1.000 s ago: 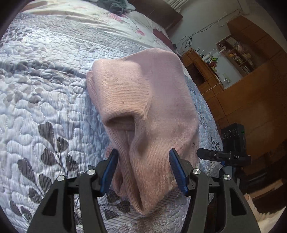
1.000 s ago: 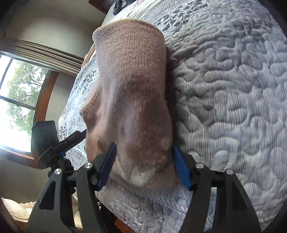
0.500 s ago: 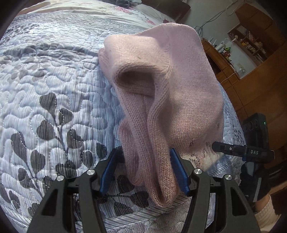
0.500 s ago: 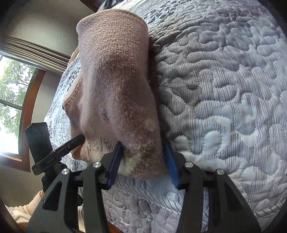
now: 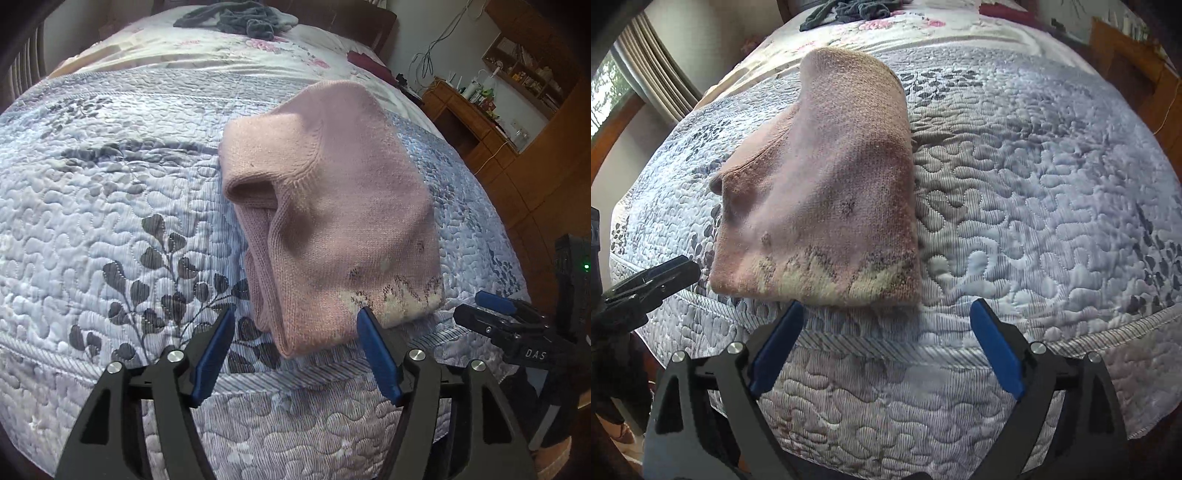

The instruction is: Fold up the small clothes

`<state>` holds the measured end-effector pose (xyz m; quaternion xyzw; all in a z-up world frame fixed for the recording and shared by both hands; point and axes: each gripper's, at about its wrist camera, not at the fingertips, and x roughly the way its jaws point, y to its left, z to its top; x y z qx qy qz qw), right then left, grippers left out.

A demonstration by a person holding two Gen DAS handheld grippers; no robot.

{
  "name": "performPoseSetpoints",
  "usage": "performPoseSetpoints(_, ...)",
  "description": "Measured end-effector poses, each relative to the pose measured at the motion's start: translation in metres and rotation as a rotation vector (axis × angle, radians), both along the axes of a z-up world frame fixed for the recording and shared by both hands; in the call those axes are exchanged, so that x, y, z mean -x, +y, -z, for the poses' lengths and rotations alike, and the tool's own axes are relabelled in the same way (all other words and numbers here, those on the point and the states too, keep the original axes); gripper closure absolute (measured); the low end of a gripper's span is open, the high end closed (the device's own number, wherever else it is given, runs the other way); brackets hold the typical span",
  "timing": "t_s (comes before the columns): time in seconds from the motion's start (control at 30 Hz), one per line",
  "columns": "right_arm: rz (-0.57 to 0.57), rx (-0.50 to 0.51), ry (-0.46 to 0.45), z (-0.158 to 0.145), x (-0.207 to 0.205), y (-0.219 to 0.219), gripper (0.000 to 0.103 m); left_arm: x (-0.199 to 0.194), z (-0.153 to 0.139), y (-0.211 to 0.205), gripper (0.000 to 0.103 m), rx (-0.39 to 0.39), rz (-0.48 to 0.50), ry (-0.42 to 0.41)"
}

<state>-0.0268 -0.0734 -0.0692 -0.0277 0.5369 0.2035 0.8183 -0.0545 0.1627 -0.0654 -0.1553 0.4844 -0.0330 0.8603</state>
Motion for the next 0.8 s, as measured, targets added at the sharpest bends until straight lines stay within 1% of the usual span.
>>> performPoseSetpoints(0.07, 0.001, 0.005, -0.024, -0.009, 0.008, -0.002, 0.011, 0.007, -0.010, 0.000, 0.030, -0.027, -0.015, 0.002)
performPoseSetpoints(0.17, 0.006, 0.026, -0.053, -0.026, 0.019, 0.000, 0.008, 0.020, -0.022, 0.001, 0.028, -0.032, -0.029, -0.005)
performPoseSetpoints(0.27, -0.007, 0.047, -0.101, -0.043, 0.033, 0.005, 0.008, 0.033, -0.031, -0.005, 0.028, -0.078, -0.037, -0.013)
performPoseSetpoints(0.4, -0.010, 0.067, -0.153, -0.063, 0.049, 0.006, 0.006, 0.046, -0.043, -0.011, 0.027, -0.090, -0.040, -0.022)
performPoseSetpoints(0.6, 0.003, 0.063, -0.177, -0.080, 0.065, 0.003, 0.004, 0.062, -0.057, -0.022, 0.026, -0.133, -0.032, -0.039)
performPoseSetpoints(0.8, 0.018, 0.072, -0.168, -0.082, 0.070, -0.001, 0.003, 0.069, -0.066, -0.030, 0.026, -0.161, -0.036, -0.053)
